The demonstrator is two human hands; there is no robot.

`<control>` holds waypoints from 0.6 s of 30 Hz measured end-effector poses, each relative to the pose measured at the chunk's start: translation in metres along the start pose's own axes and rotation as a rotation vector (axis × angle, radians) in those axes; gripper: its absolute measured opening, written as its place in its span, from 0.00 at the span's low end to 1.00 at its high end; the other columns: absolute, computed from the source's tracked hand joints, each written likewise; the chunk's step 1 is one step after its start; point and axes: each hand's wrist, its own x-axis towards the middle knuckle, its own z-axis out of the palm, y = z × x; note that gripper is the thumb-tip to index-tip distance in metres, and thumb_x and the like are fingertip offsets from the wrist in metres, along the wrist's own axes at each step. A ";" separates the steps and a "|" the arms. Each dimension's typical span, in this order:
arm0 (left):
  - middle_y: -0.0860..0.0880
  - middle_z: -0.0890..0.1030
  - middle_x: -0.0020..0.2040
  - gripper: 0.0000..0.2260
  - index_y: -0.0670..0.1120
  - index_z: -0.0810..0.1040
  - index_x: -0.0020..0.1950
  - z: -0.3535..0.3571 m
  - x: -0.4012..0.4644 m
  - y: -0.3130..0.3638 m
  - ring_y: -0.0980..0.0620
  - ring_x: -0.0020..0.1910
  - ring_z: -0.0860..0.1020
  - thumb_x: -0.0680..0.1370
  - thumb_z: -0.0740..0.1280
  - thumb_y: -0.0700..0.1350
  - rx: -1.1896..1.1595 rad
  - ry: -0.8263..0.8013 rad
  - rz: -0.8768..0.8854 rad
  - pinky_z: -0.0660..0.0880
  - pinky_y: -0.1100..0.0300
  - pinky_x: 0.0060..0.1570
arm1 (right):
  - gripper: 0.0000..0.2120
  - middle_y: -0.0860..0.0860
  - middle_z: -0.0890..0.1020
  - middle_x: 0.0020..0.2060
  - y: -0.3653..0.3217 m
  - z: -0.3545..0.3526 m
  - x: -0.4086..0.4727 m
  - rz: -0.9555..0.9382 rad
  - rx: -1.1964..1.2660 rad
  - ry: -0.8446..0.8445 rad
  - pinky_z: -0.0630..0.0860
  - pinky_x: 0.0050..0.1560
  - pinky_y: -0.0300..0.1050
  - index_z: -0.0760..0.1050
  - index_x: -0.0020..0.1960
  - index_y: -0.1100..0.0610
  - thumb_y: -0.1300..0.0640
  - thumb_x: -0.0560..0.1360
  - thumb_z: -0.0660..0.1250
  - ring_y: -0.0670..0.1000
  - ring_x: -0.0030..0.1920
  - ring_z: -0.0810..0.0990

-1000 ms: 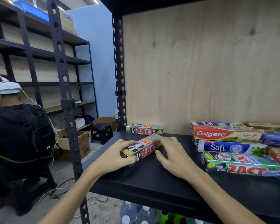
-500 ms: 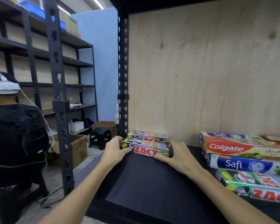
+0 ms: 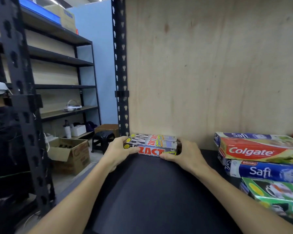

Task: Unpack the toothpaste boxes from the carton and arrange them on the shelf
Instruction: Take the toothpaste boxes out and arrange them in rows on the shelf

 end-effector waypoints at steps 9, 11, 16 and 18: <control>0.55 0.81 0.57 0.28 0.46 0.70 0.73 0.005 -0.013 0.008 0.61 0.51 0.77 0.76 0.75 0.48 0.083 0.036 0.011 0.70 0.70 0.43 | 0.39 0.45 0.80 0.56 -0.007 -0.004 -0.013 -0.043 -0.204 0.013 0.75 0.59 0.50 0.75 0.63 0.48 0.24 0.62 0.69 0.52 0.59 0.75; 0.49 0.77 0.67 0.34 0.45 0.63 0.78 0.006 -0.020 0.012 0.54 0.63 0.75 0.76 0.74 0.50 0.177 0.048 0.028 0.72 0.64 0.56 | 0.36 0.49 0.77 0.57 -0.011 -0.007 -0.021 -0.044 -0.268 0.053 0.72 0.59 0.49 0.72 0.62 0.51 0.26 0.66 0.69 0.52 0.58 0.71; 0.44 0.60 0.79 0.45 0.43 0.52 0.81 0.005 -0.050 0.020 0.45 0.79 0.53 0.74 0.74 0.58 0.388 0.077 0.086 0.56 0.49 0.76 | 0.33 0.50 0.74 0.60 -0.026 -0.023 -0.055 -0.074 -0.244 0.077 0.69 0.60 0.48 0.68 0.64 0.52 0.31 0.70 0.70 0.52 0.60 0.68; 0.45 0.60 0.78 0.46 0.43 0.52 0.81 0.004 -0.068 0.024 0.45 0.78 0.53 0.74 0.72 0.61 0.472 0.122 0.142 0.56 0.50 0.76 | 0.35 0.50 0.73 0.62 -0.031 -0.030 -0.071 -0.105 -0.231 0.078 0.68 0.63 0.47 0.66 0.69 0.52 0.33 0.71 0.70 0.52 0.63 0.67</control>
